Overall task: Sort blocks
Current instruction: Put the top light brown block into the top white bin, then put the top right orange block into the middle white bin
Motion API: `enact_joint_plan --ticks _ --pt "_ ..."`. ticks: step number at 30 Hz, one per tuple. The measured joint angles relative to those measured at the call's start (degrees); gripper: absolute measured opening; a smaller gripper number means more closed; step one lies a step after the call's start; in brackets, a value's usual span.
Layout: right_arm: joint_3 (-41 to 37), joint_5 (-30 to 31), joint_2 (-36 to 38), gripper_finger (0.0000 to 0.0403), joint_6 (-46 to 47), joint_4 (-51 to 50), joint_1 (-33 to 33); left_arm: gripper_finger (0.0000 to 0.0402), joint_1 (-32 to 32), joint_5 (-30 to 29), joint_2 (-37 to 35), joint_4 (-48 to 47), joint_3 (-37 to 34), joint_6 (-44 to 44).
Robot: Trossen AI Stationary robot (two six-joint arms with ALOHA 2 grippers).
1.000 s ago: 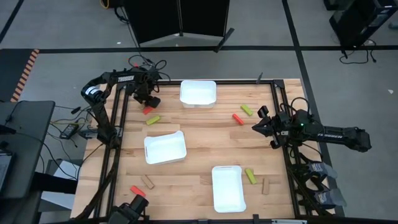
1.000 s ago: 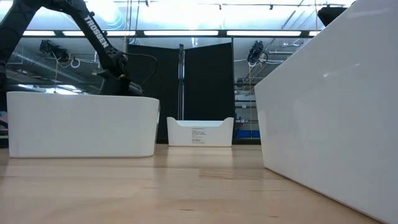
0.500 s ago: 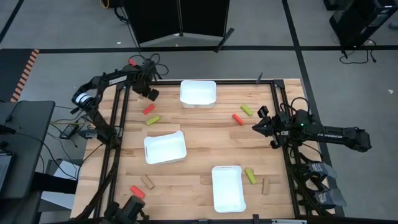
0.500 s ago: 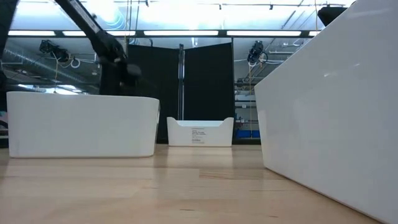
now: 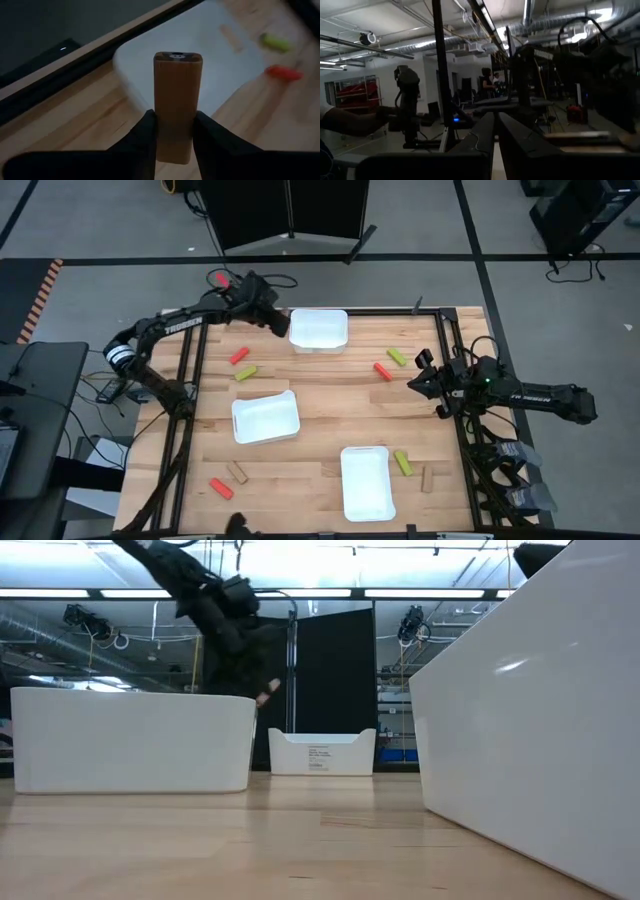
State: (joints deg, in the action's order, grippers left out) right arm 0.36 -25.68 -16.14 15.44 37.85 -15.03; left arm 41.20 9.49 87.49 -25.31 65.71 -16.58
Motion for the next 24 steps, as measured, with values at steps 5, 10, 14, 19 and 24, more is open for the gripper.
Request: enact_joint_plan --ticks 5,10,14,19,24 --pt "0.0 0.2 0.0 0.0035 -0.8 3.5 0.0 0.0099 -1.8 0.3 7.1 0.3 7.4 -0.9" --pt "0.0 1.1 -0.1 0.0035 -0.6 3.9 0.0 0.0136 -1.9 2.8 14.3 0.0 12.9 -1.8" --pt "0.0 6.4 -0.1 0.0035 1.5 3.7 0.0 0.0238 -1.9 7.5 16.1 -0.1 13.8 0.1" --pt "0.0 14.8 -0.1 0.0035 1.5 3.7 0.0 0.0311 -2.0 5.5 11.3 -0.2 12.2 3.5" --pt "0.7 18.7 -2.0 0.0032 4.5 -1.5 0.1 0.0317 -1.9 1.4 -0.3 0.5 5.7 4.7"
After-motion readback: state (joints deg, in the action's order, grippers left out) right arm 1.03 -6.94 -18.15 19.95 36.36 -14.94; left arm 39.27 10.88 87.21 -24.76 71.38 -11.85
